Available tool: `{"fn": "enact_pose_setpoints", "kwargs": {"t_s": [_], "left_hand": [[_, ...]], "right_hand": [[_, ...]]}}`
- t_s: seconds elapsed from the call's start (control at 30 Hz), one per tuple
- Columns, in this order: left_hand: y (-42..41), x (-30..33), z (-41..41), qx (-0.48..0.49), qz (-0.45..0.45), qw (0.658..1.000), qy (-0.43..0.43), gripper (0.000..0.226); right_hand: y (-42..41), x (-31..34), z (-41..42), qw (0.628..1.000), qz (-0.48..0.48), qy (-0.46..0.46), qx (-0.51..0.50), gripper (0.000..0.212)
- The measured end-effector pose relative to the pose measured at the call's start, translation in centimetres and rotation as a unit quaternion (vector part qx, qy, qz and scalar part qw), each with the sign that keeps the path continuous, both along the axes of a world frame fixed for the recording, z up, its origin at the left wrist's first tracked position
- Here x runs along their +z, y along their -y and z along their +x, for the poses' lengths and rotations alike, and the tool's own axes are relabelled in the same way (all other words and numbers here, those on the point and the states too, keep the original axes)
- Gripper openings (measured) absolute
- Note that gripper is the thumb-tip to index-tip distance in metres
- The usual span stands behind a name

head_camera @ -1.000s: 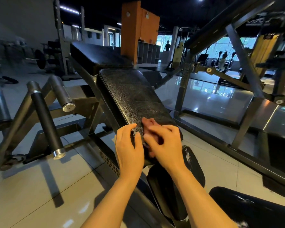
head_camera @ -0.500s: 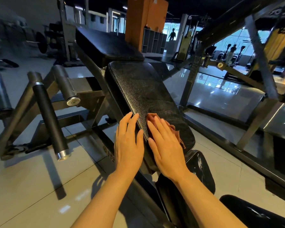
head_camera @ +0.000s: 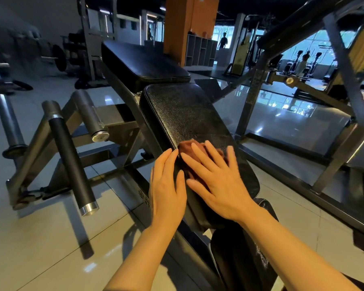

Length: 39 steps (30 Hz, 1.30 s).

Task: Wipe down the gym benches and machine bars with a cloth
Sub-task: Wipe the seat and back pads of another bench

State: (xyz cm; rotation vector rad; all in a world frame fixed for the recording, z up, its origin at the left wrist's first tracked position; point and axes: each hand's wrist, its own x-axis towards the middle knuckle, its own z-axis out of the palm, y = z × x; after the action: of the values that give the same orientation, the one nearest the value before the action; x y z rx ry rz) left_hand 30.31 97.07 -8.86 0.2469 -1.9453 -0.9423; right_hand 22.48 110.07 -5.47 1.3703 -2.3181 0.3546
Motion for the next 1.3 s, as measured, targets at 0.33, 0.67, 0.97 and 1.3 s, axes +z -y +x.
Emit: {"fn": "enact_pose_setpoints", "kwargs": {"t_s": [0.33, 0.67, 0.97, 1.3], "left_hand": [[1.8, 1.1, -0.8, 0.002, -0.04, 0.999, -0.011, 0.047], [8.3, 6.6, -3.8, 0.04, -0.084, 0.996, -0.003, 0.05], [10.4, 7.9, -4.6, 0.035, -0.122, 0.992, 0.019, 0.055], [8.6, 7.6, -5.0, 0.068, -0.099, 0.993, 0.003, 0.042]], "right_hand": [[2.4, 0.0, -0.7, 0.999, -0.036, 0.037, 0.004, 0.052], [11.1, 6.0, -4.7, 0.998, -0.065, 0.025, 0.007, 0.059], [14.8, 9.4, -7.3, 0.995, -0.096, 0.03, 0.015, 0.053], [12.8, 8.8, -10.4, 0.98, -0.151, 0.098, -0.084, 0.046]]}}
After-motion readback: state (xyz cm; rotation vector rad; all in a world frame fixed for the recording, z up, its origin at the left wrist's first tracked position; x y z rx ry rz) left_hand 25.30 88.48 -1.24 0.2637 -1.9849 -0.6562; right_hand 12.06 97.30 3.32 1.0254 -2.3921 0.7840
